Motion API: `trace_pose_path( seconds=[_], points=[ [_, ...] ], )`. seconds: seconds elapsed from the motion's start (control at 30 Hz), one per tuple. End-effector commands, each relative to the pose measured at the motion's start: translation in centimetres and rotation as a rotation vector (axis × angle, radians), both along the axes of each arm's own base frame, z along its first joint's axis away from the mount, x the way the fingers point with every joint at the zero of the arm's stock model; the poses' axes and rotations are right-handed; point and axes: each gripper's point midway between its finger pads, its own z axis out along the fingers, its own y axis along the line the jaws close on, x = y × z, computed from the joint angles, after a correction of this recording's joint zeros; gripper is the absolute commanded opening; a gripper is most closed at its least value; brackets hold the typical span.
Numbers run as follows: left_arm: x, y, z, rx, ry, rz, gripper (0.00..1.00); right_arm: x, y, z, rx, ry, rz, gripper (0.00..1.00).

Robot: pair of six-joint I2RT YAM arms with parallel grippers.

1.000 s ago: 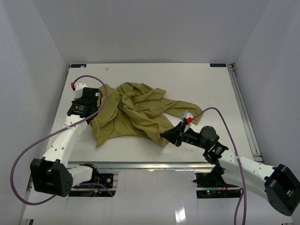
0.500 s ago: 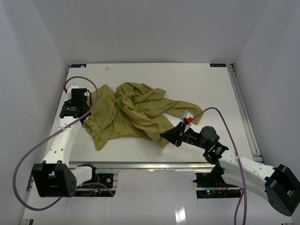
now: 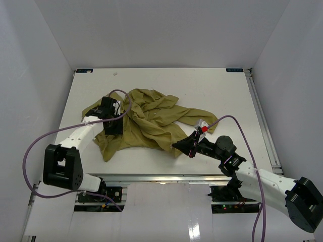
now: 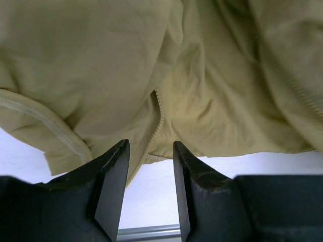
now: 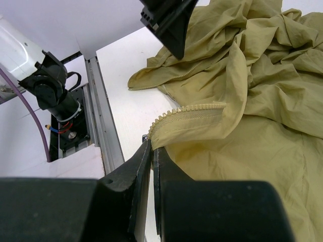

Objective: Zip up the jacket

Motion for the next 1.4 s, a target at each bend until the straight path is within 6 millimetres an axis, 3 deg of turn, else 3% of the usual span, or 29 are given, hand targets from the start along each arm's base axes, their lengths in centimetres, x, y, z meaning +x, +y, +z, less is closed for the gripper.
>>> trace_pose_path(
  seconds=[0.0, 0.3, 0.47, 0.57, 0.63, 0.77, 1.03, 1.37],
  points=[
    [-0.4, -0.9, -1.0, 0.022, 0.033, -0.040, 0.50, 0.1, -0.1, 0.7, 0.020, -0.027, -0.002, 0.08],
    [-0.5, -1.0, -4.6, 0.081, 0.130, -0.022, 0.48, 0.0, -0.3, 0.9, 0.028, -0.034, -0.007, 0.08],
    [-0.3, -0.3, -5.4, 0.124, 0.145, 0.006, 0.46, 0.0, -0.3, 0.8, 0.028, -0.033, -0.005, 0.08],
    [0.1, -0.3, -5.3, 0.126, 0.141, 0.015, 0.33, 0.0, -0.4, 0.8, 0.028, -0.033, -0.006, 0.08],
    [0.8, -0.9, -4.7, 0.100, 0.124, 0.011, 0.13, 0.0, -0.5, 0.7, 0.027, -0.034, -0.013, 0.08],
    [2.4, -1.6, -1.9, 0.056, 0.037, 0.044, 0.00, 0.1, -0.5, 0.5, 0.021, -0.031, -0.016, 0.08],
    [3.3, -1.1, 1.2, 0.056, -0.026, 0.125, 0.00, 0.2, -0.3, 0.3, 0.014, -0.023, -0.015, 0.08],
    [7.0, -6.2, 4.8, -0.194, -0.134, 0.039, 0.00, 0.5, -0.3, 0.1, 0.008, -0.019, -0.021, 0.08]
  ],
)
